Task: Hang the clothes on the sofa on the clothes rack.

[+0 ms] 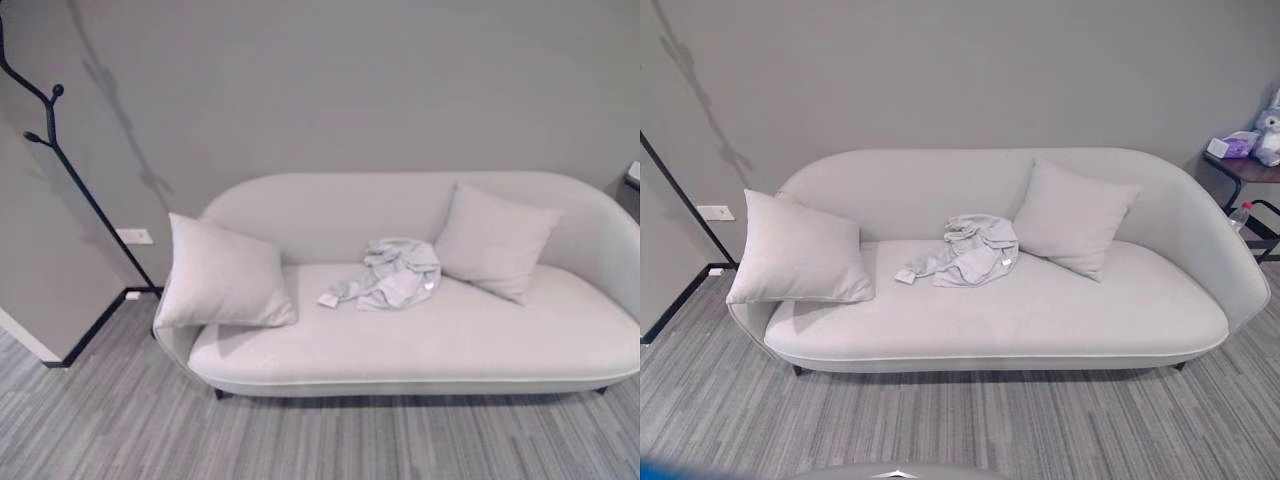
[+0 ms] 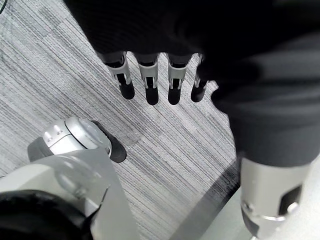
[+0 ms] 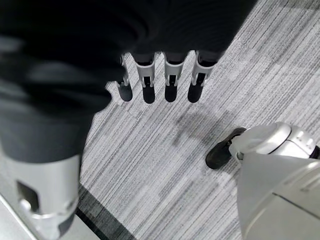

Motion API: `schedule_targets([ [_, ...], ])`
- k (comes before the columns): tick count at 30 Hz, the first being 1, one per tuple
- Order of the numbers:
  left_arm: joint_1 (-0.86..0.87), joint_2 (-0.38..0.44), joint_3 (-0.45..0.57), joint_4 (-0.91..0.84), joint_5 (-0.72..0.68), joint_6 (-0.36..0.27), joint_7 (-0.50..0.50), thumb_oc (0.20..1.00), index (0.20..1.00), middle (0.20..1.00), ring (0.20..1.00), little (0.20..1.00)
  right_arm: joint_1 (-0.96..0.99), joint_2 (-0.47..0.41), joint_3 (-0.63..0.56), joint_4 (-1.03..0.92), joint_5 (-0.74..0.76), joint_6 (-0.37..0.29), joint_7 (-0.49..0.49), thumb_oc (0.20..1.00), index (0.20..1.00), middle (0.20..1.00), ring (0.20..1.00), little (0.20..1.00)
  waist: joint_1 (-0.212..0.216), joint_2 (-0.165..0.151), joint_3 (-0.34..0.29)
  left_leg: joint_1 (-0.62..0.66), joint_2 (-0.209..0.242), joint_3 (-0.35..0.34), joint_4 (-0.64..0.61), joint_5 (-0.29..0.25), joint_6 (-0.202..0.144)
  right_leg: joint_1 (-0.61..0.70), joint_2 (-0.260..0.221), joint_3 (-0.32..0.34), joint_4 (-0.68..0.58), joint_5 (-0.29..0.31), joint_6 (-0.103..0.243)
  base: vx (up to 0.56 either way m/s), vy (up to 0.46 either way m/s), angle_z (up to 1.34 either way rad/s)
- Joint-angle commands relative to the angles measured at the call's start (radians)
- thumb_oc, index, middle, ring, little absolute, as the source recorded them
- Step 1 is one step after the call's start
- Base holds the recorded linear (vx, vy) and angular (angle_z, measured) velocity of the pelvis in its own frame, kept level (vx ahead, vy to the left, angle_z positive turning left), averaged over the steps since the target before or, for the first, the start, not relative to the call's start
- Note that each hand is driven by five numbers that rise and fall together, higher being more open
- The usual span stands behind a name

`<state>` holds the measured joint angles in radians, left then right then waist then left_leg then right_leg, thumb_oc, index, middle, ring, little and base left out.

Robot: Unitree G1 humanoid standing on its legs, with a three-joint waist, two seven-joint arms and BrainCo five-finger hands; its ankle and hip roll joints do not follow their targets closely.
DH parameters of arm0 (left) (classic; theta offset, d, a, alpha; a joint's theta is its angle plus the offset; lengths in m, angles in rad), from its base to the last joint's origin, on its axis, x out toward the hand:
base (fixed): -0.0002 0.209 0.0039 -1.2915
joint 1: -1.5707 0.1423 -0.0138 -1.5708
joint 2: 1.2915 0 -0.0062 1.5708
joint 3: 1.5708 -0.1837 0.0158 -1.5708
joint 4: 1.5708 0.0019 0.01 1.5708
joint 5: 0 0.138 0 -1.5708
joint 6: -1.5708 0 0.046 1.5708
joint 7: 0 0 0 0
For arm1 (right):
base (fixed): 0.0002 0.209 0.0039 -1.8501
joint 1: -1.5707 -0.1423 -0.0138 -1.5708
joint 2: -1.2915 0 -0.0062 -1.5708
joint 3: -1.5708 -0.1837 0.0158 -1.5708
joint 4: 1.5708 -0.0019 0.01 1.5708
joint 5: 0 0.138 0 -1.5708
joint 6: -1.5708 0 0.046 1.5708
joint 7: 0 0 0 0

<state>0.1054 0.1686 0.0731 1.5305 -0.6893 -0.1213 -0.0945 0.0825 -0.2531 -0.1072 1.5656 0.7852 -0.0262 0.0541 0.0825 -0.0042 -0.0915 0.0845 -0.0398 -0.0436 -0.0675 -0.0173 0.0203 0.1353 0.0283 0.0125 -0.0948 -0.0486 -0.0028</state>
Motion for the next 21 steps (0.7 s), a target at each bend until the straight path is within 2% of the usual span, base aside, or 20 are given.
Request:
schedule_targets([
  [1,-0.045,-0.021,0.01,0.052,0.06,-0.014,-0.015,1.0,1.0,1.0,1.0,1.0,-0.022,0.008,0.011,0.017,-0.024,-0.01,0.013,1.0,1.0,1.0,1.0,1.0,-0.01,-0.006,-0.034,-0.045,0.047,-0.122,-0.02,0.015,-0.068,-0.027,-0.074,0.007,0.008,0.019,0.117,0.0,0.0,0.0],
  [11,-0.056,-0.026,-0.024,0.038,0.076,-0.018,-0.015,1.0,1.0,1.0,1.0,1.0,-0.037,0.017,0.037,0.005,-0.036,-0.007,0.02,1.0,1.0,1.0,1.0,1.0,-0.008,-0.004,-0.026,-0.044,0.053,-0.13,-0.02,0.017,-0.074,-0.024,-0.065,0.009,0.011,0.009,0.11,0.0,-0.037,0.0],
  [15,-0.069,-0.033,-0.056,0.016,0.08,-0.02,-0.012,1.0,1.0,1.0,1.0,1.0,-0.049,0.021,0.061,-0.005,-0.05,-0.011,0.018,1.0,1.0,1.0,1.0,1.0,-0.003,-0.005,-0.01,-0.037,0.069,-0.144,-0.02,0.023,-0.083,-0.024,-0.048,0.012,0.029,-0.004,0.099,-0.01,-0.074,0.0],
  [16,-0.086,-0.038,-0.081,0.005,0.081,-0.021,-0.011,1.0,1.0,1.0,1.0,1.0,-0.065,0.021,0.077,-0.016,-0.056,-0.019,0.014,1.0,1.0,1.0,1.0,1.0,-0.002,-0.005,0.025,-0.068,0.076,-0.147,0.028,0.023,-0.096,-0.036,-0.037,0.013,0.057,-0.017,0.086,-0.09,-0.086,0.02],
  [17,-0.087,-0.038,-0.081,0.005,0.081,-0.021,-0.011,1.0,1.0,1.0,1.0,1.0,-0.066,0.021,0.077,-0.016,-0.056,-0.019,0.014,1.0,1.0,1.0,1.0,1.0,-0.002,-0.005,0.025,-0.072,0.075,-0.147,0.033,0.02,-0.096,-0.037,-0.037,0.012,0.059,-0.018,0.086,-0.21,-0.122,0.03],
  [18,-0.105,-0.047,-0.107,-0.013,0.076,-0.025,-0.012,1.0,1.0,1.0,1.0,1.0,-0.08,0.017,0.093,-0.023,-0.059,-0.024,0.011,1.0,1.0,1.0,1.0,1.0,0.0,-0.013,0.07,-0.151,0.065,-0.154,0.154,0.017,-0.113,-0.05,-0.033,0.01,0.087,-0.023,0.075,-0.13,-0.062,0.0],
  [21,-0.122,-0.053,-0.119,-0.023,0.05,-0.023,-0.015,1.0,1.0,1.0,1.0,1.0,-0.099,0.008,0.108,-0.027,-0.064,-0.027,0.005,1.0,1.0,1.0,1.0,1.0,0.004,-0.014,0.094,-0.209,0.059,-0.164,0.226,0.025,-0.119,-0.068,-0.032,0.003,0.11,-0.025,0.069,-0.07,-0.053,-0.01],
])
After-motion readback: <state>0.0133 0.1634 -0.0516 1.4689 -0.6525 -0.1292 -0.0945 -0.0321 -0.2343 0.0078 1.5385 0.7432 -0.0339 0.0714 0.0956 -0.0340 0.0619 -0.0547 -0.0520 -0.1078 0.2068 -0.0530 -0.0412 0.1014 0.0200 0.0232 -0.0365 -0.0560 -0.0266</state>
